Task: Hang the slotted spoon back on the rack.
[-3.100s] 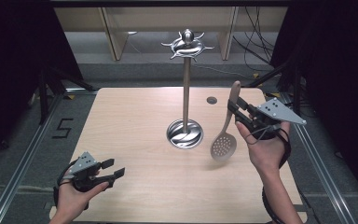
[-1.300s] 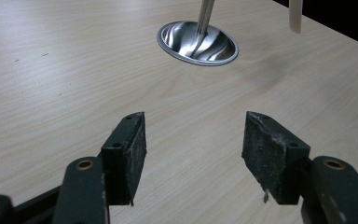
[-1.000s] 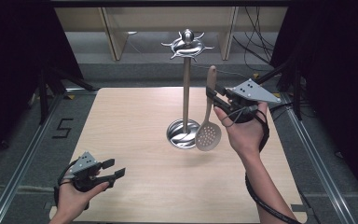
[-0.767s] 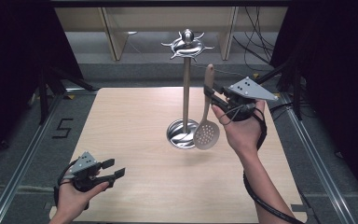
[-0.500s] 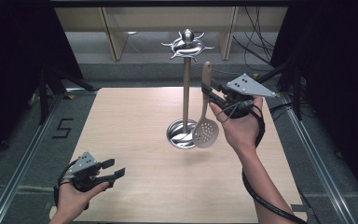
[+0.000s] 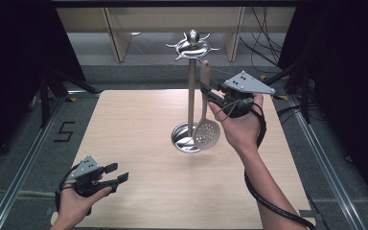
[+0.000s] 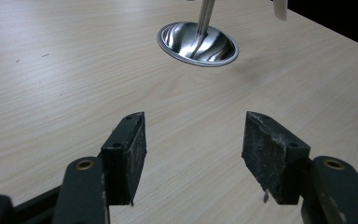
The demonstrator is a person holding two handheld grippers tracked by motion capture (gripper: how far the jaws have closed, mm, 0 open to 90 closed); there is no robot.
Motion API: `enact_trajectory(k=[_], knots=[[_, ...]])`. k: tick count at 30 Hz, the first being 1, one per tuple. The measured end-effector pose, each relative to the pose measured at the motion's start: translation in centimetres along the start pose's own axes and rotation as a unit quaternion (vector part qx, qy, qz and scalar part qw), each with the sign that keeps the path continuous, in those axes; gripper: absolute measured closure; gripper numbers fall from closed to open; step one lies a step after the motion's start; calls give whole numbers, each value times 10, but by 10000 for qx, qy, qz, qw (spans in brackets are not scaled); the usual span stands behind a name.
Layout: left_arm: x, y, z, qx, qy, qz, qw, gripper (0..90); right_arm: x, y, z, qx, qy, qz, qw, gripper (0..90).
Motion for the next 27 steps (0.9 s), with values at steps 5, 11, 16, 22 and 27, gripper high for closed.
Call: enact_trajectory(k=[5, 11, 16, 22, 27], knots=[[0, 0, 0, -9, -4, -7, 10000, 389, 1, 0, 2, 18, 6, 19, 10000, 693], [-1, 0, 0, -10, -3, -27, 10000, 389, 1, 1, 5, 116, 22, 27, 9999, 694], [0, 0, 0, -5, 8, 19, 10000, 389, 1, 0, 9, 166, 39, 62, 9998, 693], [0, 0, 0, -18, 0, -24, 10000, 389, -1, 1, 13, 138, 13, -33, 9999, 693], [1, 0, -1, 29, 51, 65, 10000, 389, 0, 0, 16, 210, 18, 90, 9997, 693]])
Point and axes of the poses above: each handheld gripper's, and its own axes: z roughly forward along the jaws, y roughly out of its top, x roughly to its left, the point moved 10 cm from there along z, roughly forward along the jaws
